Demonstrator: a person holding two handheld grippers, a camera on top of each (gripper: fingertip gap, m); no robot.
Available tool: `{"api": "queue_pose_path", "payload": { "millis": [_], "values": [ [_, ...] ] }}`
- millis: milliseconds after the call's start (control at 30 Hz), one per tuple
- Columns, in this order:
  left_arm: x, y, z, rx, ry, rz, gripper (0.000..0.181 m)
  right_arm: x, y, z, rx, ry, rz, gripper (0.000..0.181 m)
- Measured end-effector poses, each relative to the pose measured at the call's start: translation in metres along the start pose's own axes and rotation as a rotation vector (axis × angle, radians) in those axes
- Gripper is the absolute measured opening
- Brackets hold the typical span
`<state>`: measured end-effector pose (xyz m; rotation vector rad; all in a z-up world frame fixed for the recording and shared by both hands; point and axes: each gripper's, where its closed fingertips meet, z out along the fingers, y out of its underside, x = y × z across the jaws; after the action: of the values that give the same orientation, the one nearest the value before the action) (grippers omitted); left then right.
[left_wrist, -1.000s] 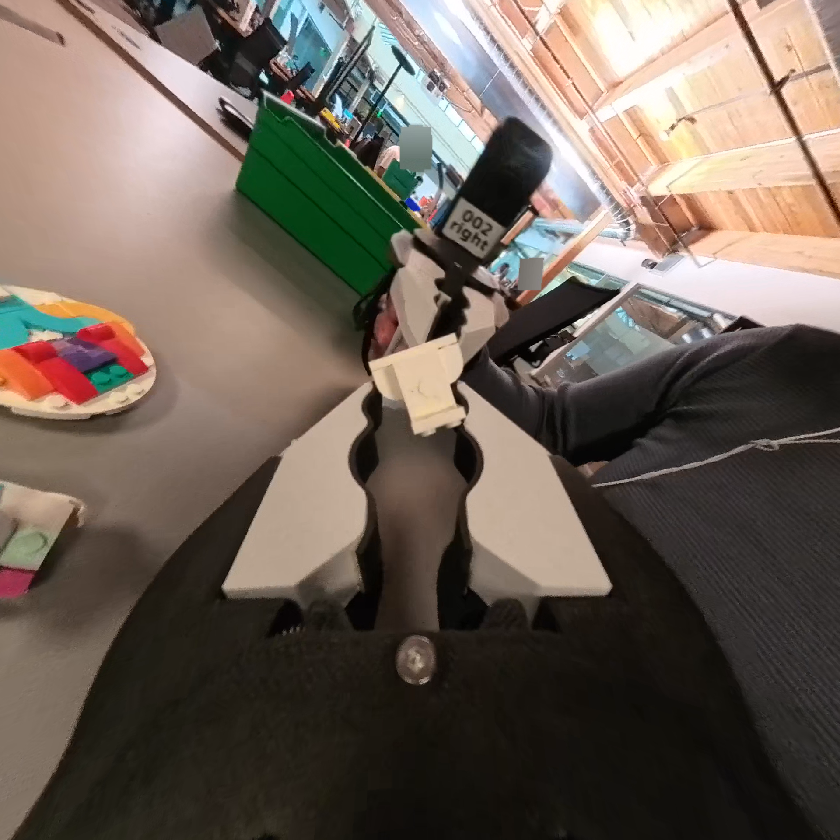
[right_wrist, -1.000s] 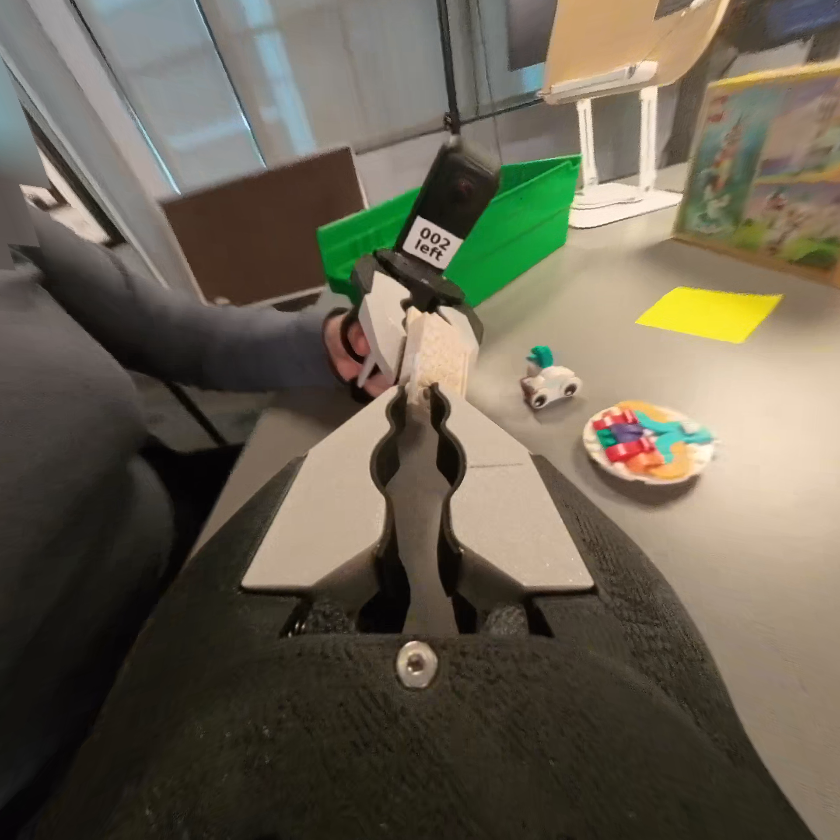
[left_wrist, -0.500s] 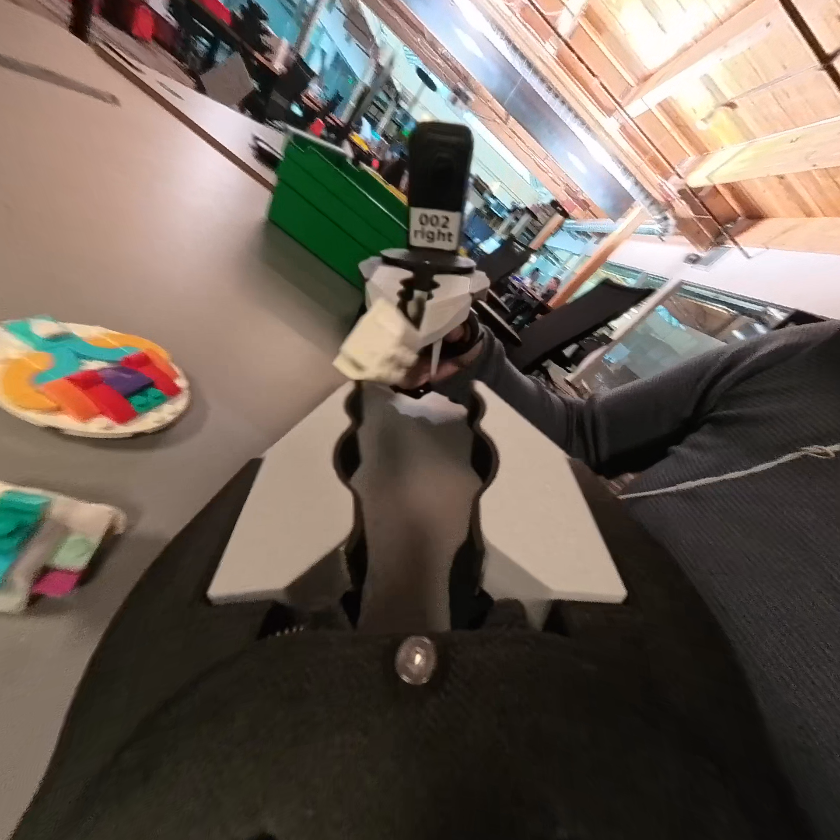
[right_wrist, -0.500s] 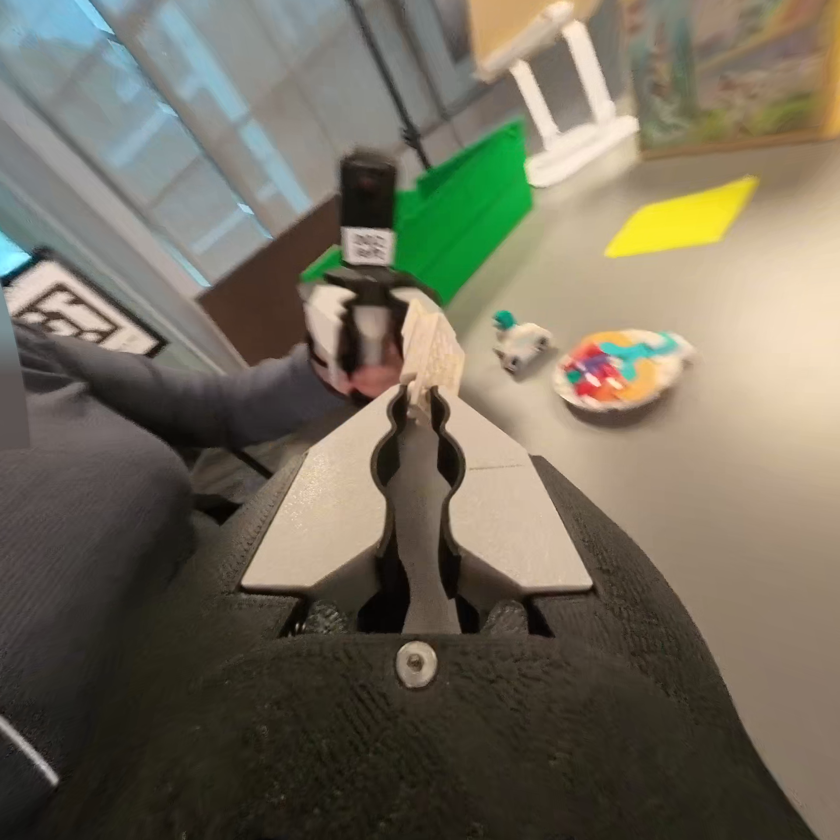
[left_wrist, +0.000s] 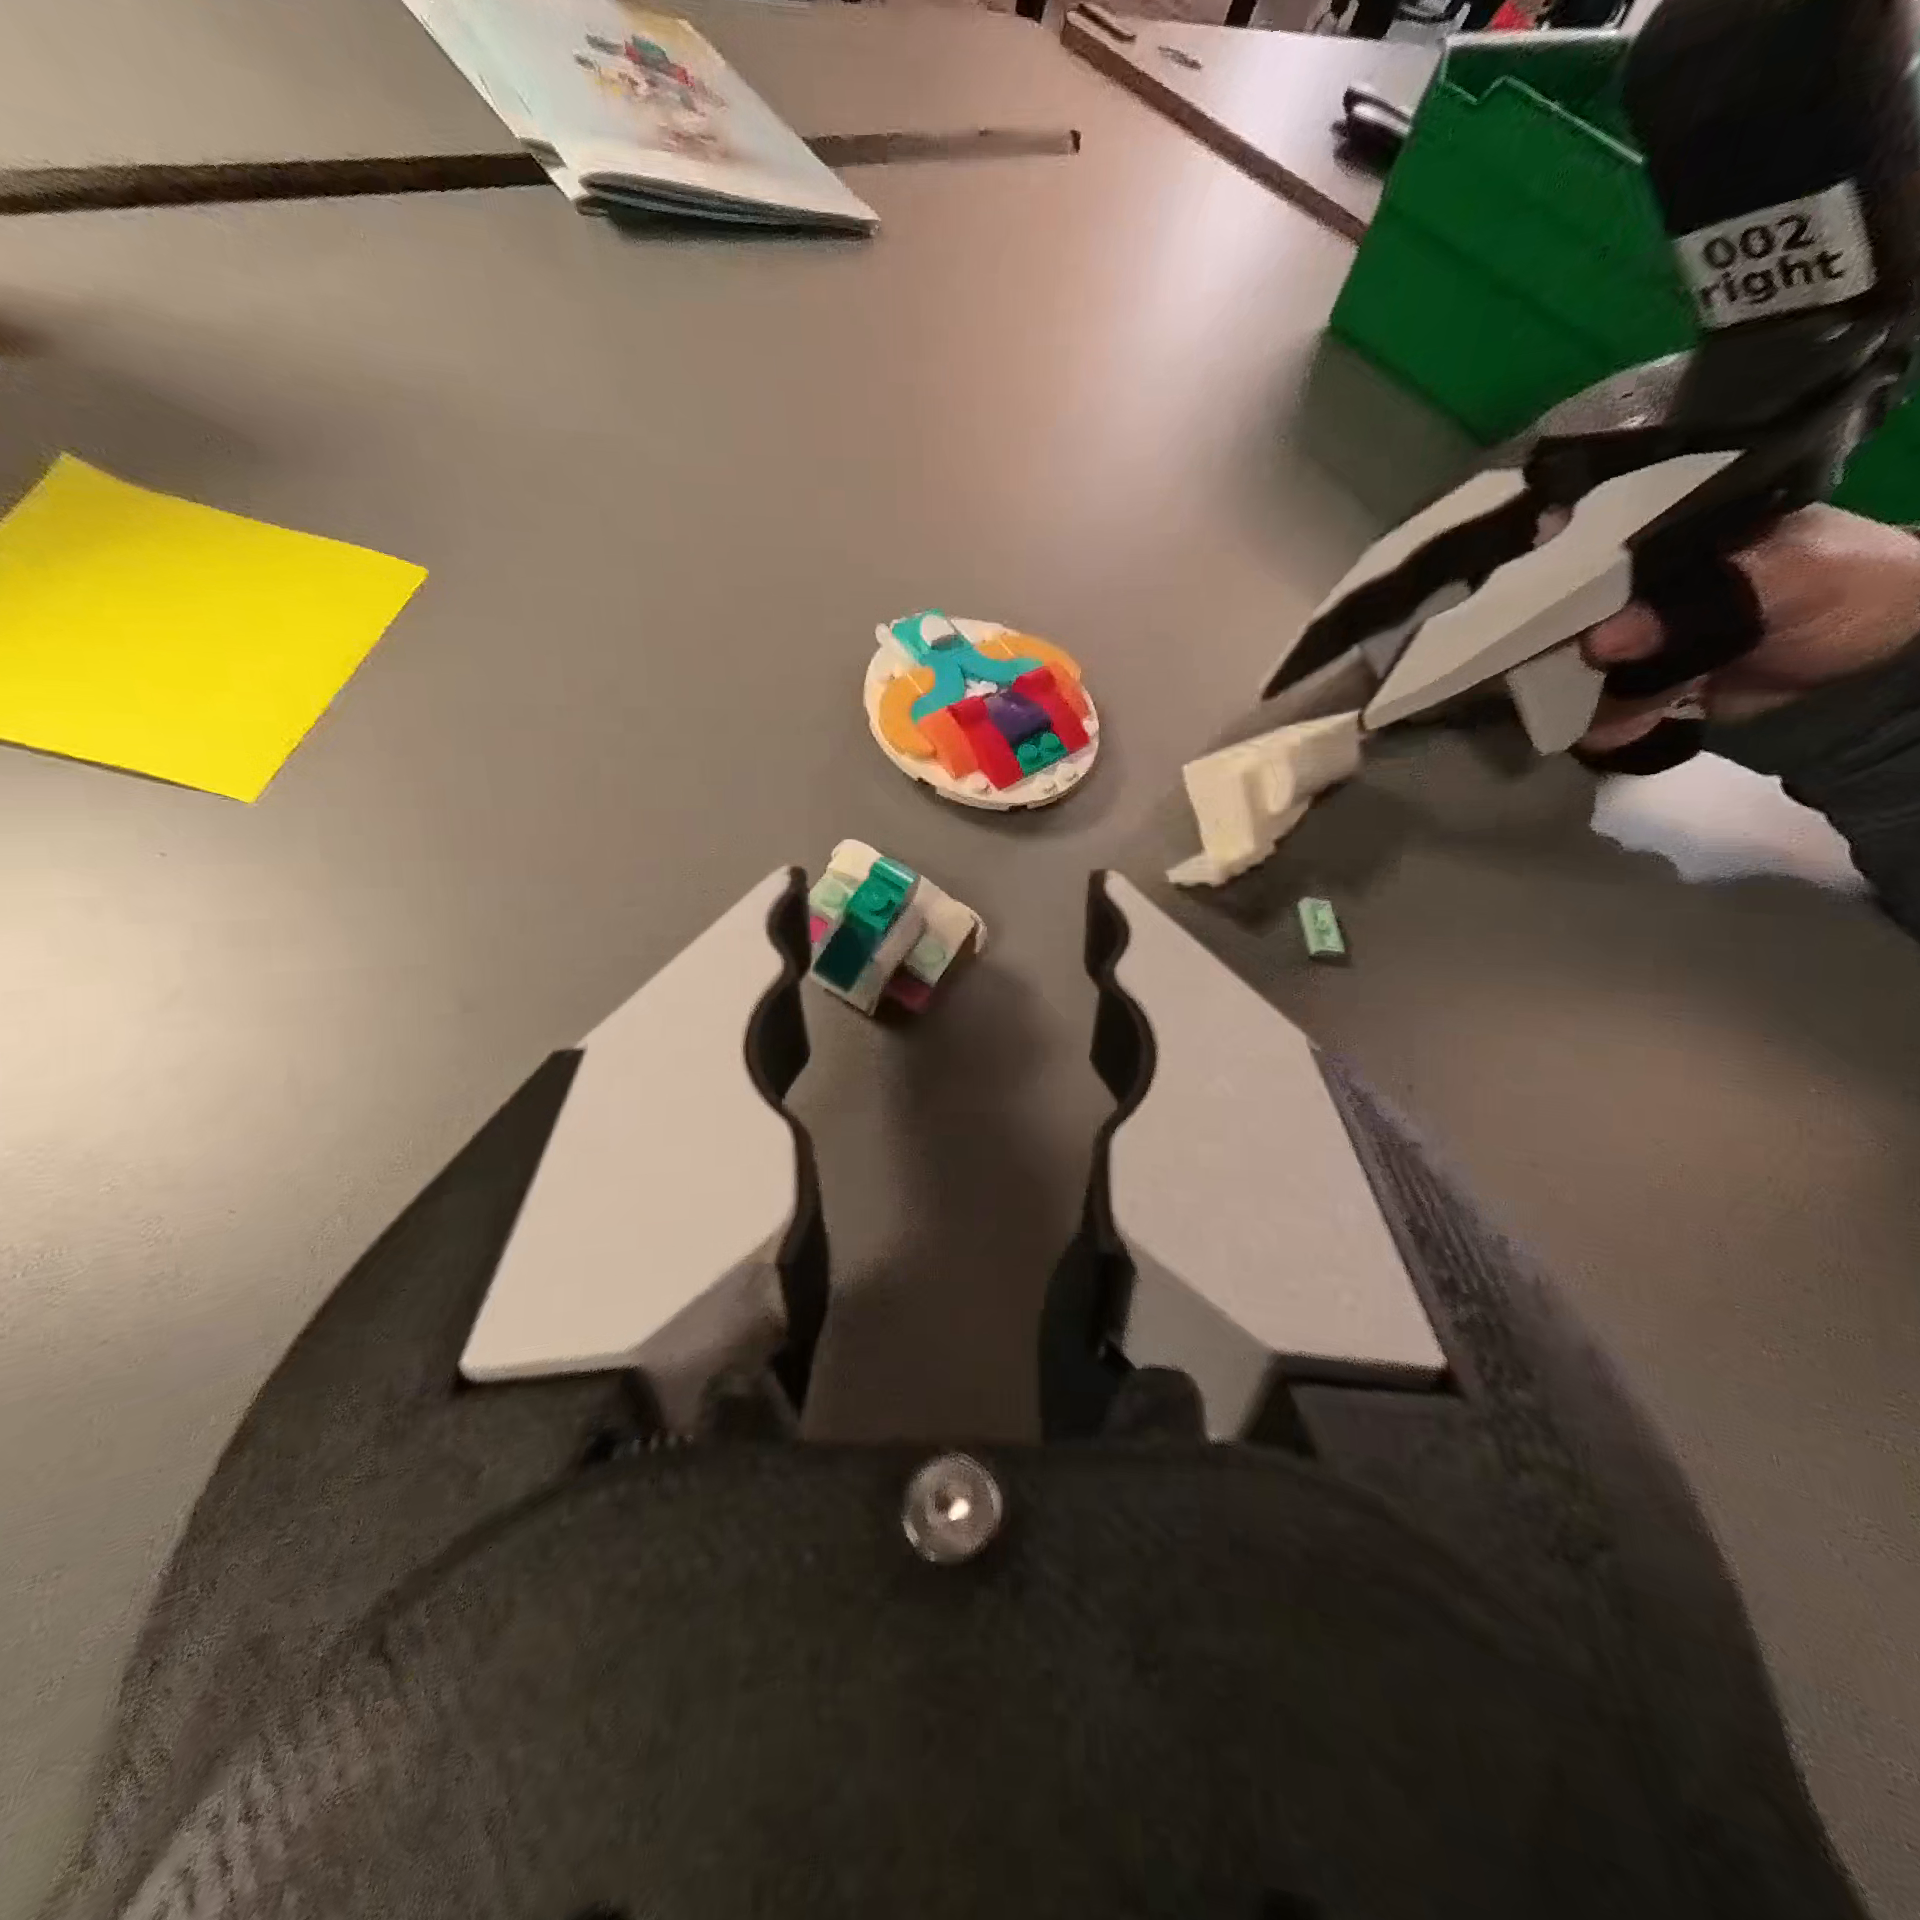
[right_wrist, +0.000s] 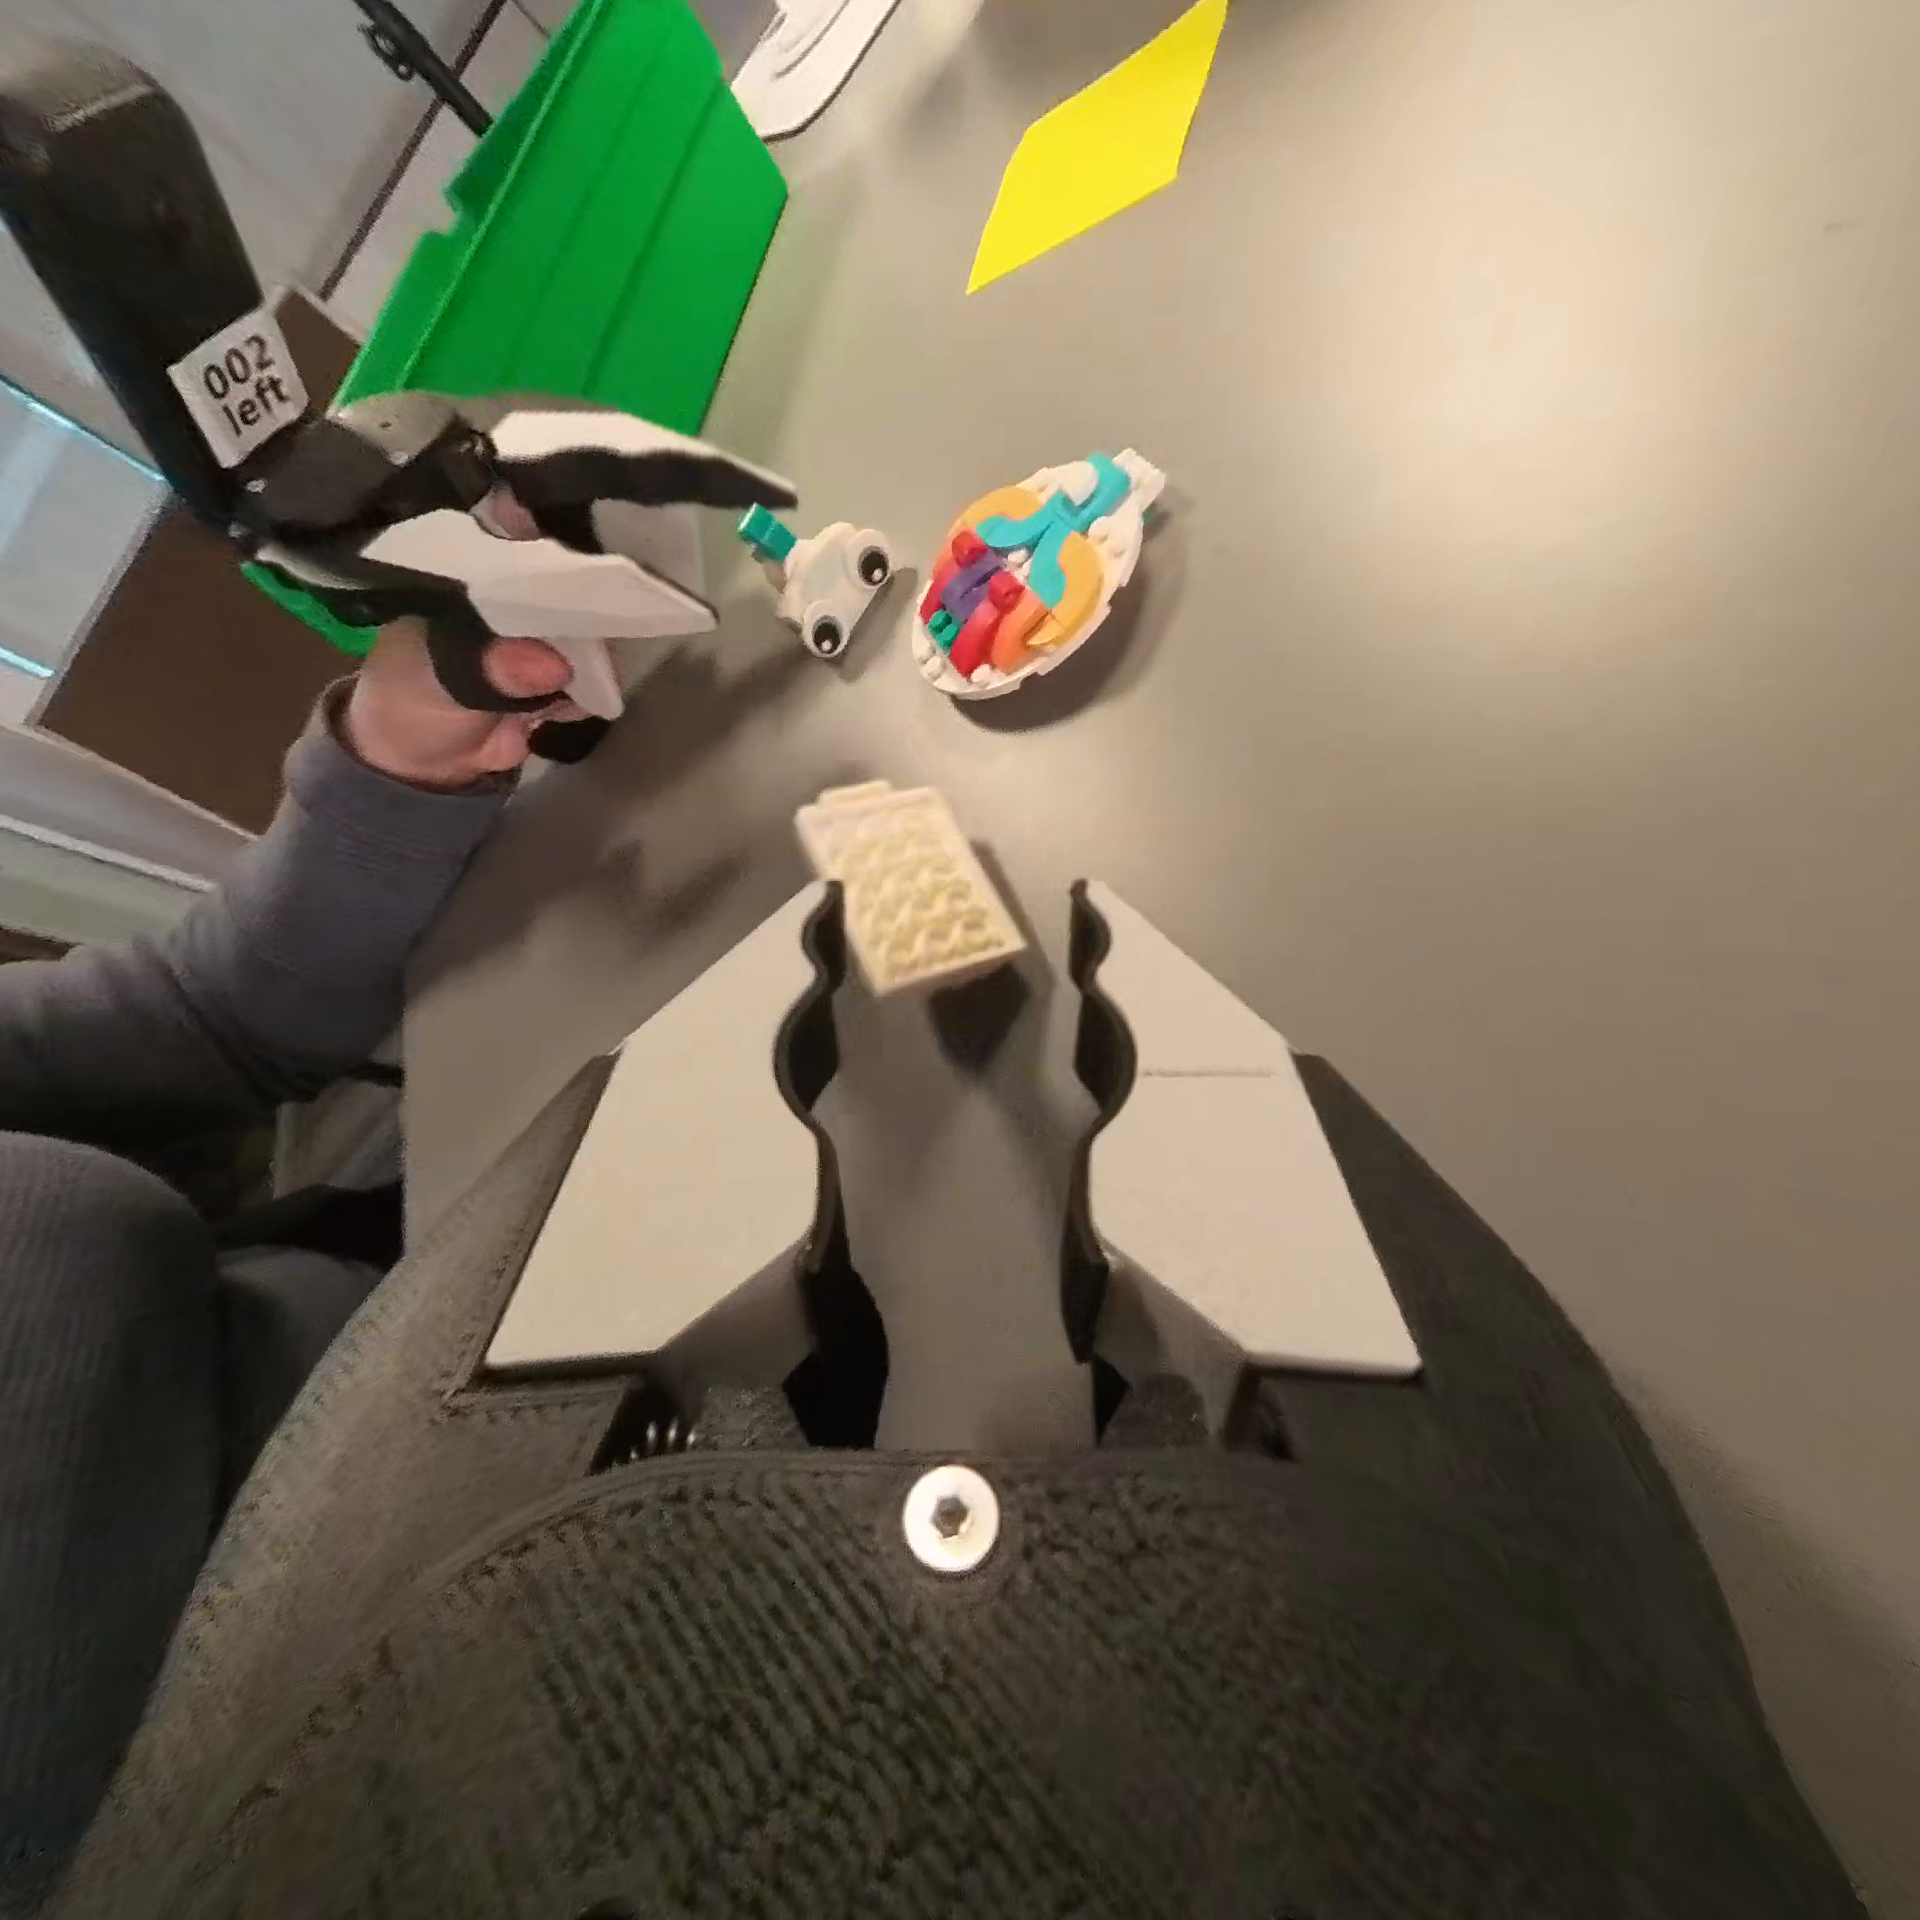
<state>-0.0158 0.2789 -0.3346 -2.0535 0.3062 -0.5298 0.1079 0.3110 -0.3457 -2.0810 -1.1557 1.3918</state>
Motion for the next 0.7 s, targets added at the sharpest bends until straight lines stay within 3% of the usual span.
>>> {"api": "queue_pose_path", "payload": {
  "millis": [100, 233, 300, 467, 600, 700],
  "values": [
    [0.000, 0.001, 0.001, -0.005, 0.005, -0.007, 0.042, 0.003, -0.018, -0.006, 0.104, 0.054, -0.102, 0.054],
    [-0.005, 0.004, 0.002, -0.030, -0.020, -0.026, 0.026, -0.026, -0.036, 0.005, 0.223, 0.092, -0.431, 0.057],
    [-0.007, 0.007, 0.003, -0.050, -0.033, -0.034, 0.013, -0.044, -0.029, 0.025, 0.174, 0.095, -0.585, 0.058],
    [0.001, 0.006, 0.002, -0.041, 0.005, 0.001, 0.007, -0.063, -0.010, 0.070, -0.040, 0.170, -0.894, 0.062],
    [0.030, -0.008, -0.004, 0.061, 0.134, 0.134, 0.007, -0.067, -0.015, 0.077, -0.052, 0.189, -0.953, 0.073],
    [0.061, -0.025, -0.015, 0.203, 0.281, 0.195, 0.006, -0.093, -0.022, 0.064, 0.058, -0.015, -0.803, 0.079]
  ]
}}
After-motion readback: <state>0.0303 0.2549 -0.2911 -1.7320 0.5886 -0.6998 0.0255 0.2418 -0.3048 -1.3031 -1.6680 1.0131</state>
